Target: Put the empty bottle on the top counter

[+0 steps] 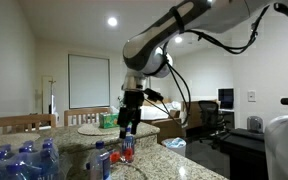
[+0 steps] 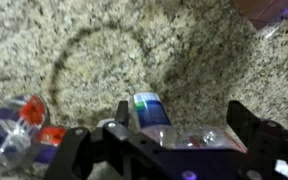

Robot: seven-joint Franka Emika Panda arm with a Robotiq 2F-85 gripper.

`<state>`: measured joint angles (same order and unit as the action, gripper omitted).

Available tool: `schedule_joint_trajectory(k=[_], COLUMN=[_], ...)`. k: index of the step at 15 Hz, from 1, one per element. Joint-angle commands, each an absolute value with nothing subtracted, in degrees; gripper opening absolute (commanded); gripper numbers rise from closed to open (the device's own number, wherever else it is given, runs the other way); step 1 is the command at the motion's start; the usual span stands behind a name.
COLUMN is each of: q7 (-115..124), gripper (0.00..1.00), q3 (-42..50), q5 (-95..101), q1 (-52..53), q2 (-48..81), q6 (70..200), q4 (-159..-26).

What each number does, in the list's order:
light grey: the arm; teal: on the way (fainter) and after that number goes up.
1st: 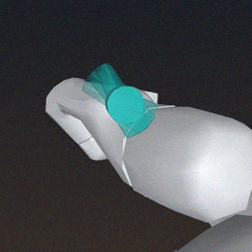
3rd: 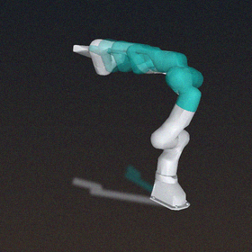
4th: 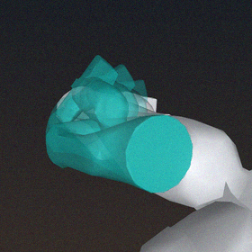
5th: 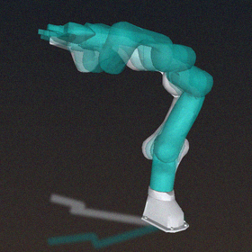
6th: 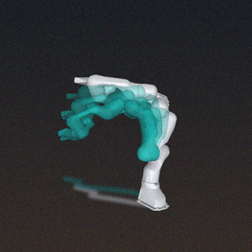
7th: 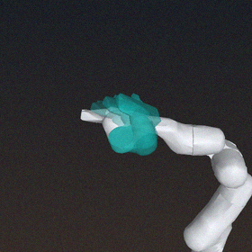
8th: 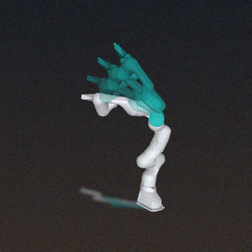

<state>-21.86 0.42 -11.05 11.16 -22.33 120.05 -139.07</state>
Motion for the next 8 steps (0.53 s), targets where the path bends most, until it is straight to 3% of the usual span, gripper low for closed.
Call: schedule_joint_trajectory(k=[1, 4, 8], q7=[-18.4, -16.11, -17.41], gripper=[1.0, 1.0, 1.0], q3=[-5.96, -7.83, -7.37], q5=[-4.89, -0.33, -0.28], q1=[12.03, 11.16, 10.25], q2=[-12.69, -4.4, 5.58], q6=[125.42, 132.07, 130.48], q4=[-127.9, -122.22, -115.66])
